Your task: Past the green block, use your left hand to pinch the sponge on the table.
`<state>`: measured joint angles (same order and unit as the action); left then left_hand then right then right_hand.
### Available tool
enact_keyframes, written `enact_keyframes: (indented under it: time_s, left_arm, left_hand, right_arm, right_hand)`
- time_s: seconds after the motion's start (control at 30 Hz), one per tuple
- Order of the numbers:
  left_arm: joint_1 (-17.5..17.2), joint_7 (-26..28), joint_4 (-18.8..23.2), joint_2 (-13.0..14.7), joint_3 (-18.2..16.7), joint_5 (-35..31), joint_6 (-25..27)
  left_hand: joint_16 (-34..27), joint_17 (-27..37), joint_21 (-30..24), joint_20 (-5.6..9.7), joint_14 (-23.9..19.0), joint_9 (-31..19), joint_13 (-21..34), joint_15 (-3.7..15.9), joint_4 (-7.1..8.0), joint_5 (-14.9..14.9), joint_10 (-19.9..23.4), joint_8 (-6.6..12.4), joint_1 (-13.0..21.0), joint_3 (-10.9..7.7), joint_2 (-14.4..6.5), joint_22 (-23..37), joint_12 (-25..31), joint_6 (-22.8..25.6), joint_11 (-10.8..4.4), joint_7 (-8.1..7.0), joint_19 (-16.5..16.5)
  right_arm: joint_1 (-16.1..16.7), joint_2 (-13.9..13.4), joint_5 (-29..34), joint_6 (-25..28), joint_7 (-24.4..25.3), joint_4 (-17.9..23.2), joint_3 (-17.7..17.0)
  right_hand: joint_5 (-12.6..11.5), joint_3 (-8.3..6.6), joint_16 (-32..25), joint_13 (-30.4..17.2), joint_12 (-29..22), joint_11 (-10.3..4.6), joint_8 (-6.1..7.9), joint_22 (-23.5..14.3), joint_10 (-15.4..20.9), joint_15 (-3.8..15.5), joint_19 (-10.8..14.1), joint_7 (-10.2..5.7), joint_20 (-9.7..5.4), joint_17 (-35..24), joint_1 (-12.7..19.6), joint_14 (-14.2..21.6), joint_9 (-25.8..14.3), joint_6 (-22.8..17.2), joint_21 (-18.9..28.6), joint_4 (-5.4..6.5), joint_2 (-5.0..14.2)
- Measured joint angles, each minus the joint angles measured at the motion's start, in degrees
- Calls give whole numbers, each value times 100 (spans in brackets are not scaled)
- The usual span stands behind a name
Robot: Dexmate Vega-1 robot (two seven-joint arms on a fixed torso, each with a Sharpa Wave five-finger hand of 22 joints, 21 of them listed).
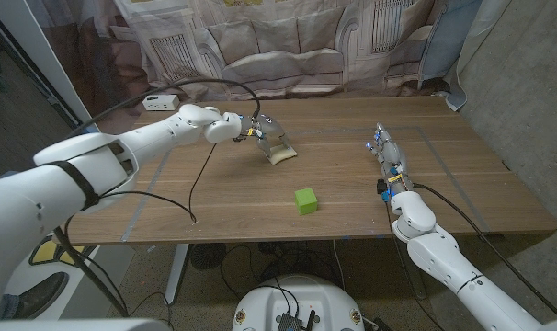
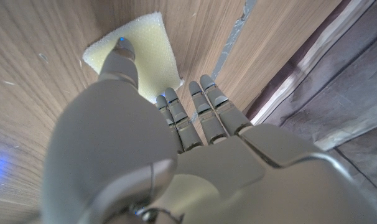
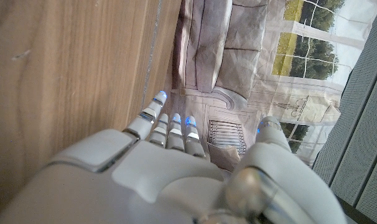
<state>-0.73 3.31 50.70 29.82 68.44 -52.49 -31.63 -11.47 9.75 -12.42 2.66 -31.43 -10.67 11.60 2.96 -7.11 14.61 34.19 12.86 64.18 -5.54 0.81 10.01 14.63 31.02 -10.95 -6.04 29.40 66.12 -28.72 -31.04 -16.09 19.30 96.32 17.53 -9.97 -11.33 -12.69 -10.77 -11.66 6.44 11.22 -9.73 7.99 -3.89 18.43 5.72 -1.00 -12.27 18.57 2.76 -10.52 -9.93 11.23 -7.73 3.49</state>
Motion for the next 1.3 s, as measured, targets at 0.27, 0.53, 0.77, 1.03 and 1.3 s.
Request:
enact_keyframes:
  time_s: [0.27,0.53,0.77,1.03,1.3]
  left_arm:
    - [-83,30,-156,-72,48,147,14]
    - [-150,12,-240,-125,105,228,78]
    - [-220,56,-267,-152,134,276,150]
    - [-253,70,-265,-173,152,317,239]
    - [-286,67,-231,-172,164,346,306]
  left_hand:
    - [46,0,0,0,35,-15,-3,-7,18,-43,-1,-68,0,17,0,0,-74,-33,1,32,0]
    - [58,0,21,20,35,-11,-4,-6,0,-65,-56,-144,108,47,-109,-1,-160,-47,42,31,166]
    - [-208,53,-302,11,-978,-11,95,78,-16,-222,602,49,313,-54,-383,94,69,756,40,51,957]
    - [-422,159,-508,75,-1584,-74,246,266,-83,-286,984,139,496,-196,-618,160,235,1109,163,124,1303]
    - [-490,187,-582,112,-1722,-74,310,308,-145,-318,1016,150,565,-258,-688,187,278,1212,196,166,1402]
  right_arm:
    - [11,0,-9,-52,-35,-27,-3]
    - [16,11,-37,-109,-86,-51,-4]
    - [31,37,-72,-175,-130,-82,2]
    - [63,75,-92,-258,-148,-103,4]
    - [97,92,-113,-302,-163,-106,4]
  right_hand:
    - [0,0,0,0,0,0,0,0,0,3,0,0,0,0,0,45,0,0,0,0,0]
    - [0,0,0,0,0,-28,0,0,33,11,0,-31,0,0,0,52,0,-31,0,0,0]
    - [0,0,0,0,0,1,0,0,62,11,22,-30,22,0,0,52,0,-31,0,0,0]
    - [0,0,0,0,0,-30,0,0,92,-20,41,-19,41,0,0,82,0,-83,0,0,0]
    - [0,0,0,0,0,2,0,0,123,-51,40,-40,40,0,0,113,0,-103,0,0,0]
